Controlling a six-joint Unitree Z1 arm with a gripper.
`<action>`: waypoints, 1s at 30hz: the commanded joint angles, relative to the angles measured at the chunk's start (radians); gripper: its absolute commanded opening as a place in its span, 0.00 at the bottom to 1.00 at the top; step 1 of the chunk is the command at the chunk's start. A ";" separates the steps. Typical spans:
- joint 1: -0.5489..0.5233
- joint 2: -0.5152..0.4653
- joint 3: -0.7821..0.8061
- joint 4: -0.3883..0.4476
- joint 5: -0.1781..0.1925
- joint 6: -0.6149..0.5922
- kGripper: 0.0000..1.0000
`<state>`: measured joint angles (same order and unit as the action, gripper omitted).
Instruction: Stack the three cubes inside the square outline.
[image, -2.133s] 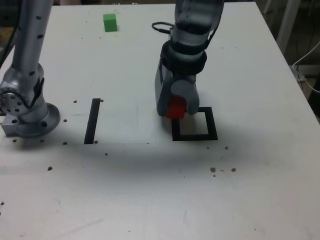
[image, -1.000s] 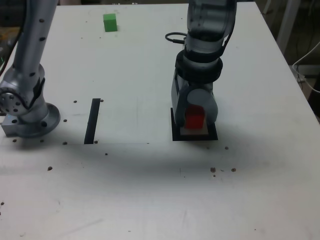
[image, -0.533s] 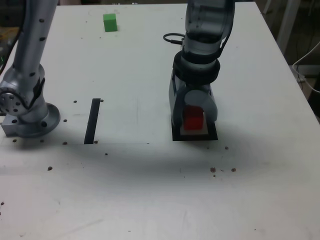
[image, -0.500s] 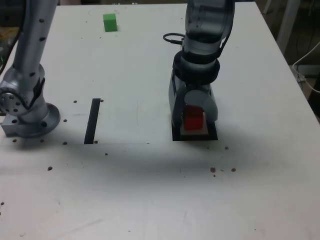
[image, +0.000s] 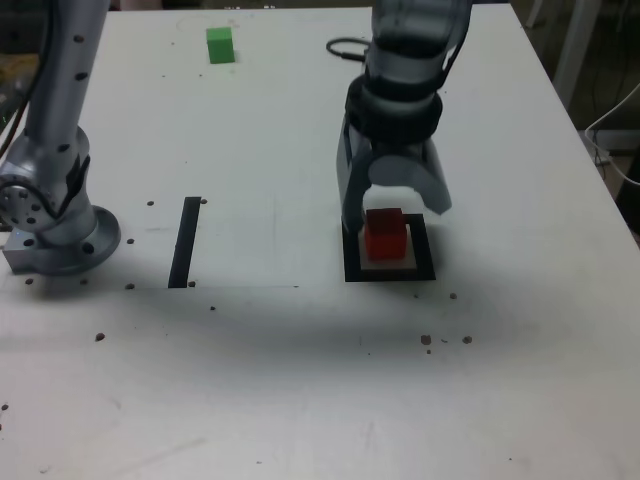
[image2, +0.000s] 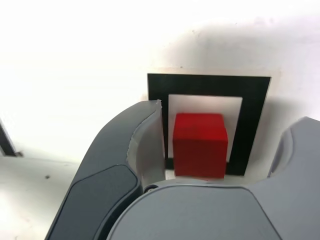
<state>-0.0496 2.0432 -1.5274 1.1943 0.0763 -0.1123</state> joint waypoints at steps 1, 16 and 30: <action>0.001 -0.010 -0.019 0.021 0.002 0.009 1.00; 0.166 -0.019 -0.156 0.165 0.001 0.196 1.00; 0.432 0.007 -0.347 0.243 0.043 0.391 1.00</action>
<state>0.3595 2.0384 -1.8543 1.4320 0.1151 0.2642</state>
